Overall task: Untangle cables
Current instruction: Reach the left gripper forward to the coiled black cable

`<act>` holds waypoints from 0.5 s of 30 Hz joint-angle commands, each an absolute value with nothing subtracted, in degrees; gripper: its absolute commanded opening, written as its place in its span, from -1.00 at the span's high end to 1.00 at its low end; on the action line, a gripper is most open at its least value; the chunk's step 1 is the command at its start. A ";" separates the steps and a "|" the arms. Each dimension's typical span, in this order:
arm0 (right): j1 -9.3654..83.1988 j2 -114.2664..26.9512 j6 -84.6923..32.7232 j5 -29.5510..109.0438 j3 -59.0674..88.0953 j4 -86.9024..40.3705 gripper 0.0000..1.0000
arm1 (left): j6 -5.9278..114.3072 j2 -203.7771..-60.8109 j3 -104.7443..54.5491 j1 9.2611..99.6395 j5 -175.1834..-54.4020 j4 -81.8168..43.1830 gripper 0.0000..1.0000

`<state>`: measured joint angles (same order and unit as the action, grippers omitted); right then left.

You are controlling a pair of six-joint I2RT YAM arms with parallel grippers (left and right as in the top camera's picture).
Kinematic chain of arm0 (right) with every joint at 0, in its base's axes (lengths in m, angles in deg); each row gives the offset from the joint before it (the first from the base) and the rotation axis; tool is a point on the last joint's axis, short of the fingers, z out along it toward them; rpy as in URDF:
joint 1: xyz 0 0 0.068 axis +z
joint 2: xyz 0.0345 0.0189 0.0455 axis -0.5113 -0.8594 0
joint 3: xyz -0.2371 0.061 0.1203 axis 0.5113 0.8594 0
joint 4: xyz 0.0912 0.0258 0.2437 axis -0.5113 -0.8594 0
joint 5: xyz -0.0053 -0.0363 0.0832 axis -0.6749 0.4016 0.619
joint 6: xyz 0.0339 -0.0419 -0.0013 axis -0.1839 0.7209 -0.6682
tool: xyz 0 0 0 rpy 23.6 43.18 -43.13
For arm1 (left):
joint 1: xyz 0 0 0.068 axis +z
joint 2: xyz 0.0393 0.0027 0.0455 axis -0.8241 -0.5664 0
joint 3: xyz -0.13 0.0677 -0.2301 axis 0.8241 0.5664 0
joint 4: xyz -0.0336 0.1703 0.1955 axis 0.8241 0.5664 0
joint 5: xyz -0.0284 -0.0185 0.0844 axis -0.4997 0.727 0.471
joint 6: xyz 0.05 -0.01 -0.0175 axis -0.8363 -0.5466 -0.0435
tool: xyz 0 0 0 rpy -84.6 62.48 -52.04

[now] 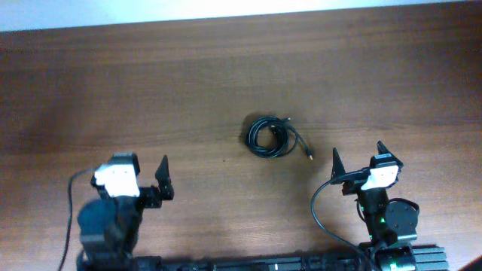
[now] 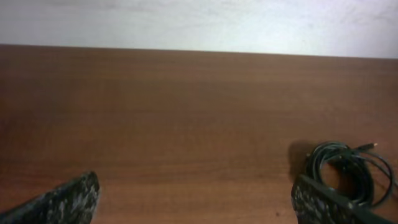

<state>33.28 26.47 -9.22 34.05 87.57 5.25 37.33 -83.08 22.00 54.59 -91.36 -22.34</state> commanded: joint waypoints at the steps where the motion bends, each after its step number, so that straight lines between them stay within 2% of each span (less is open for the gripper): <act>1: 33.74 26.91 -9.31 33.59 88.07 5.22 -0.99 | 37.87 -93.95 15.43 54.42 -99.10 -22.32 -0.97; 3: 33.74 26.91 -9.31 33.59 88.07 5.22 -1.00 | 37.90 -97.81 14.53 54.42 -107.21 -22.48 -0.97; 5: 33.74 26.91 -9.31 33.59 88.07 5.22 -0.99 | 37.90 -100.79 14.55 54.42 -110.38 -22.37 -0.98; 12: 33.74 26.91 -9.31 33.59 88.07 5.22 -0.99 | 37.92 -107.08 14.55 54.42 -112.91 -21.27 -0.97; 15: 33.74 26.91 -9.31 33.57 88.07 5.22 -0.99 | 41.74 -109.38 14.53 54.42 -112.65 -21.38 -0.98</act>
<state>33.28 26.54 -9.26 34.07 87.59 5.29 38.53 -107.89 15.97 54.53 -111.69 -21.21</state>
